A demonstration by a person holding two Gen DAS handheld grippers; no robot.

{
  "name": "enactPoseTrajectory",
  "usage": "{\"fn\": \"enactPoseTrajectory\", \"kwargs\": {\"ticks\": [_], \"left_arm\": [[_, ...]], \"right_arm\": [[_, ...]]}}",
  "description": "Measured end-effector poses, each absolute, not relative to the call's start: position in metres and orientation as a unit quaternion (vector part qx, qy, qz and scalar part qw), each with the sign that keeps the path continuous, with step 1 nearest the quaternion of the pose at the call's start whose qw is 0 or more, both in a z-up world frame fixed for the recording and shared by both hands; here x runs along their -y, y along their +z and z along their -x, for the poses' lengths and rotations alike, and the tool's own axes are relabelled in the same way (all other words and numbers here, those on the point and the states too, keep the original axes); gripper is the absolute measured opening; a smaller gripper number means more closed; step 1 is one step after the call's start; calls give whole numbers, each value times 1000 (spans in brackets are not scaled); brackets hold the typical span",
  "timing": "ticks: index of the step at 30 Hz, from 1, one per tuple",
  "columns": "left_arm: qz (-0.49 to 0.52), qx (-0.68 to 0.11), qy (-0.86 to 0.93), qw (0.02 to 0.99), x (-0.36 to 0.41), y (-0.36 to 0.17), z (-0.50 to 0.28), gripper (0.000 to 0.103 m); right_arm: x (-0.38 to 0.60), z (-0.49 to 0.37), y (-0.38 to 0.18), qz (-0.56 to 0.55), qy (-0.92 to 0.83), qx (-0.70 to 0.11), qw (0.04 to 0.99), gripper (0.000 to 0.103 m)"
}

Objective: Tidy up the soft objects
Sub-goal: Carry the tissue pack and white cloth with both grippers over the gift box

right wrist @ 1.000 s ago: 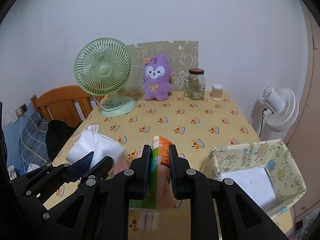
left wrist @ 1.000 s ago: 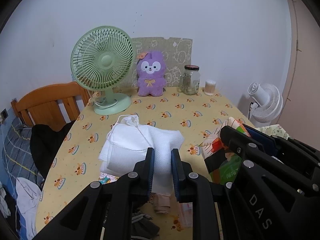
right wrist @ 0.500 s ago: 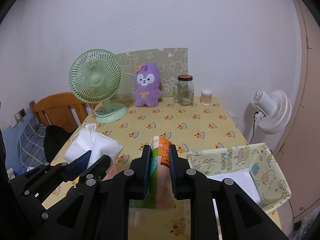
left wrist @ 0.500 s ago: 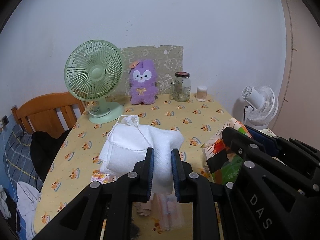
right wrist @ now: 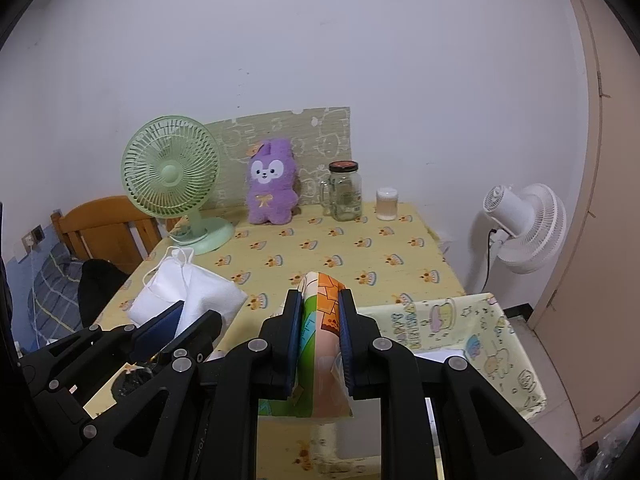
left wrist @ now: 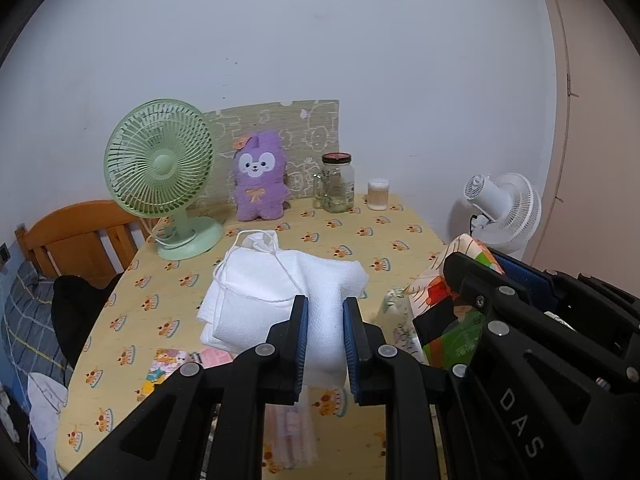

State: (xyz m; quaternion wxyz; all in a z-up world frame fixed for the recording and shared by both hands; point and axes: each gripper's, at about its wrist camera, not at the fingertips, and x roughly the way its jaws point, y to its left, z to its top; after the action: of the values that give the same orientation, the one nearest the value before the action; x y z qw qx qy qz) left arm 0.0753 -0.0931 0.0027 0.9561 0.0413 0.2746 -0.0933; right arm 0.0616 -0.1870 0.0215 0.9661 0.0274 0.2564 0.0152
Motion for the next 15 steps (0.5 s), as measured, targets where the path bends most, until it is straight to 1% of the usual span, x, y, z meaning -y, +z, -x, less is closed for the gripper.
{"fn": "enactPoseTrajectory", "kwargs": {"ticks": [15], "left_arm": [[-53,-273,-146,949,148,-6,-80,15]], "right_arm": [[240,-57,14,-29,-23,-254,967,20]]}}
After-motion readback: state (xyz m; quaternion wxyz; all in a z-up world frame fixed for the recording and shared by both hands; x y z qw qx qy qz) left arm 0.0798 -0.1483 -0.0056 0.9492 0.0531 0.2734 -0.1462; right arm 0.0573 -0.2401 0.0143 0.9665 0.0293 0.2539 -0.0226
